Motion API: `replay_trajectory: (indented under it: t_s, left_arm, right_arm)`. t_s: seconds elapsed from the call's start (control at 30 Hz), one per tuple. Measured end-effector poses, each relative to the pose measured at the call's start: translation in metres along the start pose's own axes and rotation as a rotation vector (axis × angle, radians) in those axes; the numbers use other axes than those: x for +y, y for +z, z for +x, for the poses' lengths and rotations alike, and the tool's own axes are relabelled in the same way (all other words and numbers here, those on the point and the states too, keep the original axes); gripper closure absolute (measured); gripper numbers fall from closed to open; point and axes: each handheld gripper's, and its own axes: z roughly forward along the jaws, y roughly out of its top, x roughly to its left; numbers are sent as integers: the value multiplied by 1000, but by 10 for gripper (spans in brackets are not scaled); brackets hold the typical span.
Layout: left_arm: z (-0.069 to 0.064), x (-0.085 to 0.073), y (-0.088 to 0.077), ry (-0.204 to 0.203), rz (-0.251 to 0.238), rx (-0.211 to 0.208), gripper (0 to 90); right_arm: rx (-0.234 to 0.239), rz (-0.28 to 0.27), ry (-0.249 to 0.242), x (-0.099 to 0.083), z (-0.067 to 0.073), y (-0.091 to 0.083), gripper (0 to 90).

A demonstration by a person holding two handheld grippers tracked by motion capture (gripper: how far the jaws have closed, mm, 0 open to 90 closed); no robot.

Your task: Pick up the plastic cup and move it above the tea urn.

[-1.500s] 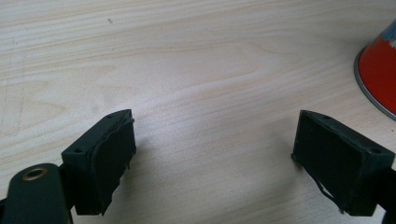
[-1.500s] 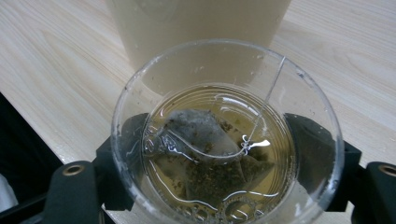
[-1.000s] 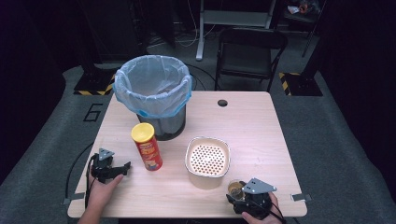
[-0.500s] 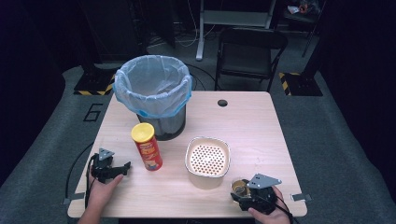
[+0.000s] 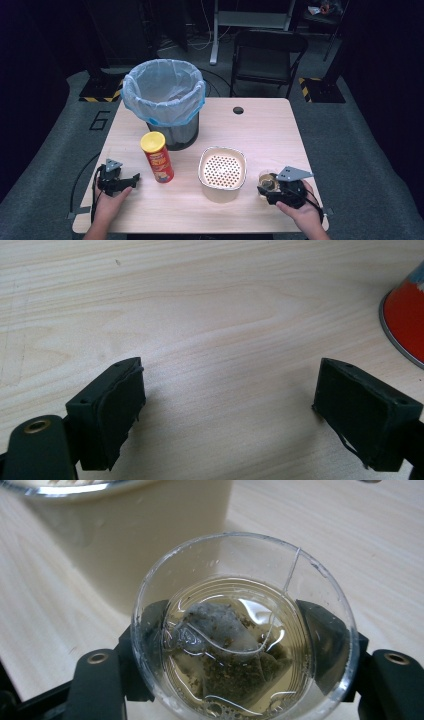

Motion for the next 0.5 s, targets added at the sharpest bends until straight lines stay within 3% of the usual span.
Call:
replay_trajectory:
  t_s: [0.27, 0.5]
  left_arm:
    - [0, 0, 0, 1, -1, 0, 124]
    - [0, 0, 0, 0, 0, 0, 124]
  right_arm:
    - [-19, -26, 14, 21, -26, 7, 325]
    - [-47, -11, -61, 47, -47, 17, 327]
